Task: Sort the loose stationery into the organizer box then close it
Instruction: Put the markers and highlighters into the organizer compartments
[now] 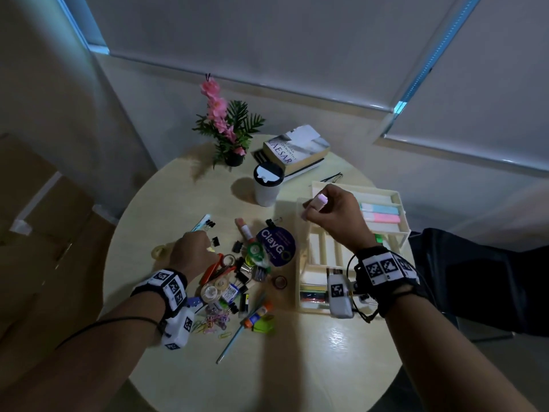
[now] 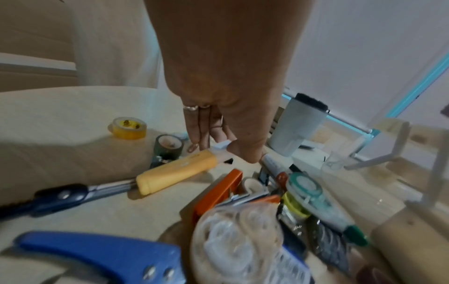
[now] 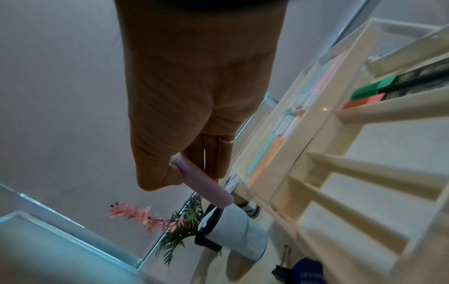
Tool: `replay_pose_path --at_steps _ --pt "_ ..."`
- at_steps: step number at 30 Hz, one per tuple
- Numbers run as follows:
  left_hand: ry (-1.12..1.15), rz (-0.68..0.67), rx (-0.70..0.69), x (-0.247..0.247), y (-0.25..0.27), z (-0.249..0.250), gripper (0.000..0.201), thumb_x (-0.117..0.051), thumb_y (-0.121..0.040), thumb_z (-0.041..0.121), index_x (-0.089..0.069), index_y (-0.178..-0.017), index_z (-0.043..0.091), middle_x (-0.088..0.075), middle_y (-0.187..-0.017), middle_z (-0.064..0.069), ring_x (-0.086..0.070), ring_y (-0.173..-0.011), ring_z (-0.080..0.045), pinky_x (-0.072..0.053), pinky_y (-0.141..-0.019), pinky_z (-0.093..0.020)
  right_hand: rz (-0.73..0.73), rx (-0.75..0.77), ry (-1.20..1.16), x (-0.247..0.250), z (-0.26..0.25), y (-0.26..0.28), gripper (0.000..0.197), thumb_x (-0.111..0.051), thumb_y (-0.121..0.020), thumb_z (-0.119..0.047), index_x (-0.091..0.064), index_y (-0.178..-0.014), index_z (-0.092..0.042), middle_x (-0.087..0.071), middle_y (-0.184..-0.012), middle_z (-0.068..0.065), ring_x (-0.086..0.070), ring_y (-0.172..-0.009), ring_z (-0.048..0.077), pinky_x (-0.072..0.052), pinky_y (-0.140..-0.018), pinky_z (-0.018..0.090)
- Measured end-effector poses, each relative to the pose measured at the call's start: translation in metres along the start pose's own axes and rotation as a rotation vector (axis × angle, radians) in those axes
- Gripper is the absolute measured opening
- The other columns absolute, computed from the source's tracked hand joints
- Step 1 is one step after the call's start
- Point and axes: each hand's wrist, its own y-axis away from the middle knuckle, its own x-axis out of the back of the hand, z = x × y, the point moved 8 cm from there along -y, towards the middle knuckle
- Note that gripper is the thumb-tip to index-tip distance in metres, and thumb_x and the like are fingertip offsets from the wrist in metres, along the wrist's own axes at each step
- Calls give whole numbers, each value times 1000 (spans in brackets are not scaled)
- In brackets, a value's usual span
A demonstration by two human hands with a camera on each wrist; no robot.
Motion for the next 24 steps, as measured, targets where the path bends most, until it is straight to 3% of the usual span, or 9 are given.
replay_pose_path --at_steps 2,4,7,11,14,17,19,24 --pt "137 38 10 15 -4 8 28 -88 -68 26 -72 -84 8 -73 -83 -7 -69 -79 -28 -57 -67 -34 26 27 71 16 3 -2 19 -77 -85 -16 -58 -81 -14 -72 -73 7 -72 -68 26 -59 -60 43" --pt "259 83 1 33 -8 21 30 -88 -68 21 -71 -89 11 -68 -78 0 -66 -75 -23 -49 -65 -27 44 53 82 33 8 -4 12 -74 -91 -17 -63 -86 -16 -70 -70 2 -68 -60 18 -55 -58 35" --pt "368 147 -103 68 -13 62 26 -87 -69 15 -69 -88 10 -66 -73 2 -64 -72 -21 -44 -64 -26 88 113 188 69 15 -8 10 -66 -100 -27 -69 -107 -21 -69 -78 -2 -66 -70 23 -52 -64 38" --pt "452 158 -303 102 -15 141 22 -82 -69 12 -66 -84 16 -69 -74 0 -66 -69 -19 -55 -64 -35 7 213 502 106 29 -6 22 -60 -105 -20 -69 -124 -19 -58 -88 -1 -55 -77 19 -35 -66 24" --pt "471 94 -494 109 -10 215 20 -78 -73 12 -66 -88 18 -70 -80 1 -68 -72 -15 -61 -66 -38 -71 242 641 126 52 3 35 -46 -108 -34 -62 -136 -19 -56 -98 3 -58 -80 25 -47 -69 36" --pt "405 9 -694 97 2 290 19 -74 -76 8 -67 -91 17 -69 -85 4 -68 -77 -13 -60 -69 -36 -146 233 708 139 77 8 46 -37 -108 -42 -62 -135 -15 -59 -112 9 -65 -86 32 -57 -74 47" --pt "305 -51 -787 76 10 330 19 -73 -75 9 -66 -90 17 -66 -84 4 -64 -76 -13 -58 -67 -37 -171 251 715 144 86 9 37 -47 -107 -34 -65 -133 -16 -60 -113 9 -64 -90 29 -58 -76 47" --pt "44 -196 -826 11 18 375 19 -74 -79 16 -60 -91 23 -62 -93 7 -57 -82 -11 -50 -67 -29 -224 287 607 146 98 10 24 -68 -100 -24 -75 -121 -16 -64 -104 4 -63 -90 21 -57 -79 42"
